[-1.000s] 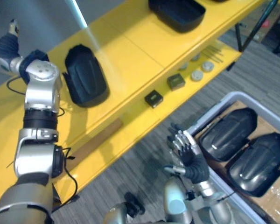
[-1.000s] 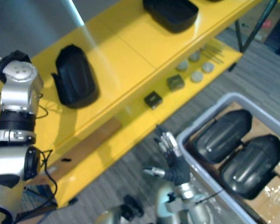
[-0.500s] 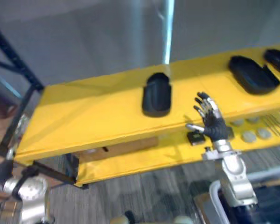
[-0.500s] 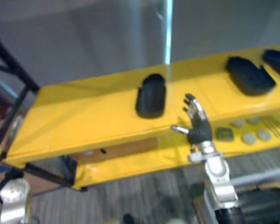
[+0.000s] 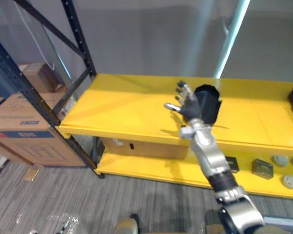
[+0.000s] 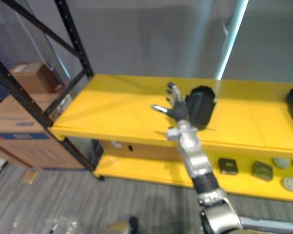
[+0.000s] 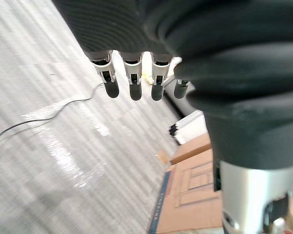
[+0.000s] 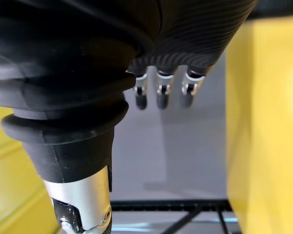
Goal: Walk over and take plastic housings, then place them on the shelf
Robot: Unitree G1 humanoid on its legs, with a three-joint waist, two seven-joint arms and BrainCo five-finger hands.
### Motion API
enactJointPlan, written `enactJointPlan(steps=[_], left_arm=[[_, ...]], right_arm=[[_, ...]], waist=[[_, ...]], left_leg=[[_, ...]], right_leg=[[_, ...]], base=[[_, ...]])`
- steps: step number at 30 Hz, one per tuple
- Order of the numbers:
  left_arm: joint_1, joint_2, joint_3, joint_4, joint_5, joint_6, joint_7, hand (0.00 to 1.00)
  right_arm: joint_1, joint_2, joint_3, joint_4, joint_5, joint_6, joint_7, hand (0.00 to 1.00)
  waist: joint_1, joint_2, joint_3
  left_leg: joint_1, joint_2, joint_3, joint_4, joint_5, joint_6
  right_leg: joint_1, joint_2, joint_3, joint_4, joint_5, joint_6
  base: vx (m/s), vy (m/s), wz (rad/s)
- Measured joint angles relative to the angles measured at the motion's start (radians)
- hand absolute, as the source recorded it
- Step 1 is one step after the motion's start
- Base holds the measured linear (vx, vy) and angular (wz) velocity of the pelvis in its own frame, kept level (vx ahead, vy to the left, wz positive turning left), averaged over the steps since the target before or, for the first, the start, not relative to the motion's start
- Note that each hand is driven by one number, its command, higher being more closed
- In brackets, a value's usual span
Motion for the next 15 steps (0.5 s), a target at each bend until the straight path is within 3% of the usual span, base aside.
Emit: enactJointPlan(steps=[2, 6, 10, 15], left_arm=[[-0.004, 0.000, -0.001, 0.038, 0.000, 0.000, -0.026, 0.00], [-0.007, -0.003, -0.004, 0.075, 0.000, 0.002, -0.057, 0.00], [-0.009, -0.007, -0.029, 0.075, 0.000, 0.002, -0.067, 0.00], [-0.039, -0.006, -0.045, 0.107, 0.000, 0.002, -0.091, 0.00]], right_arm=[[-0.034, 0.026, 0.004, 0.104, -0.012, 0.022, -0.023, 0.00], [-0.080, 0.043, -0.002, 0.214, -0.009, 0.025, -0.064, 0.00], [-0.160, 0.039, -0.068, 0.306, -0.007, 0.034, -0.128, 0.00], [-0.198, 0.006, -0.126, 0.378, -0.006, 0.064, -0.127, 0.00]], waist=[[0.019, -0.001, 0.012], [0.024, 0.001, 0.037], [0.034, 0.020, 0.051], [0.047, 0.036, 0.062]], left_leg=[[0.017, 0.001, -0.003, -0.037, 0.021, -0.005], [0.019, 0.006, -0.017, -0.064, 0.043, -0.008], [0.033, 0.008, -0.029, -0.099, 0.065, -0.011], [0.032, 0.014, -0.038, -0.103, 0.068, -0.014]], right_leg=[[0.001, 0.003, -0.004, 0.000, 0.001, -0.002], [0.000, 0.013, -0.014, -0.004, 0.004, -0.007], [0.007, 0.019, -0.029, -0.006, 0.004, -0.009], [0.008, 0.026, -0.034, -0.006, 0.005, -0.006]], base=[[-0.03, -0.033, 0.07], [-0.02, -0.025, 0.09], [0.00, -0.021, 0.08], [0.01, -0.012, 0.02]])
